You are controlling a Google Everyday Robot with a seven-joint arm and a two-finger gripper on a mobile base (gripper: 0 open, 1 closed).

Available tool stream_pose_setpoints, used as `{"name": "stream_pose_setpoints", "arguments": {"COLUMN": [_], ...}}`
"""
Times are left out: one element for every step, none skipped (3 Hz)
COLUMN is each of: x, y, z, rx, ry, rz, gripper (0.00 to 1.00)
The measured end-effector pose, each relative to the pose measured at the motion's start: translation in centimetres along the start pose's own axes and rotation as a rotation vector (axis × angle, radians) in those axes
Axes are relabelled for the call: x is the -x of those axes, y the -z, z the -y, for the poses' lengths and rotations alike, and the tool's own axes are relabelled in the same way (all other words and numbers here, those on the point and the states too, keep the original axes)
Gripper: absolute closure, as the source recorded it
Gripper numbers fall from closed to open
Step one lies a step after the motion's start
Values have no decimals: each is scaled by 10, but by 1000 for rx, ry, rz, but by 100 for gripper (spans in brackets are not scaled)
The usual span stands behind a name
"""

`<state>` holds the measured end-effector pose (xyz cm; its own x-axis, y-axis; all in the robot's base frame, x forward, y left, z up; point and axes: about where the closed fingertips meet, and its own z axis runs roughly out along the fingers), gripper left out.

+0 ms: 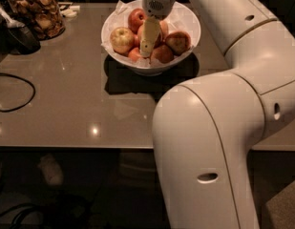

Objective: Pick apple from white bowl

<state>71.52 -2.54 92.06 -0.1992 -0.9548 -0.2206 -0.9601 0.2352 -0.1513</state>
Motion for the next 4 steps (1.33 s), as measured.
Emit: {"name": "stream_pose_setpoints", "arguments": {"x": [-1, -1, -1, -1], "y": [-3, -3, -3, -3], "z": [0, 0, 0, 0], "rx": [6, 6, 6, 6], "ry": [-4, -4, -4, -4], "rz": [-1, -1, -1, -1], "gripper": [17, 35, 58, 83]}}
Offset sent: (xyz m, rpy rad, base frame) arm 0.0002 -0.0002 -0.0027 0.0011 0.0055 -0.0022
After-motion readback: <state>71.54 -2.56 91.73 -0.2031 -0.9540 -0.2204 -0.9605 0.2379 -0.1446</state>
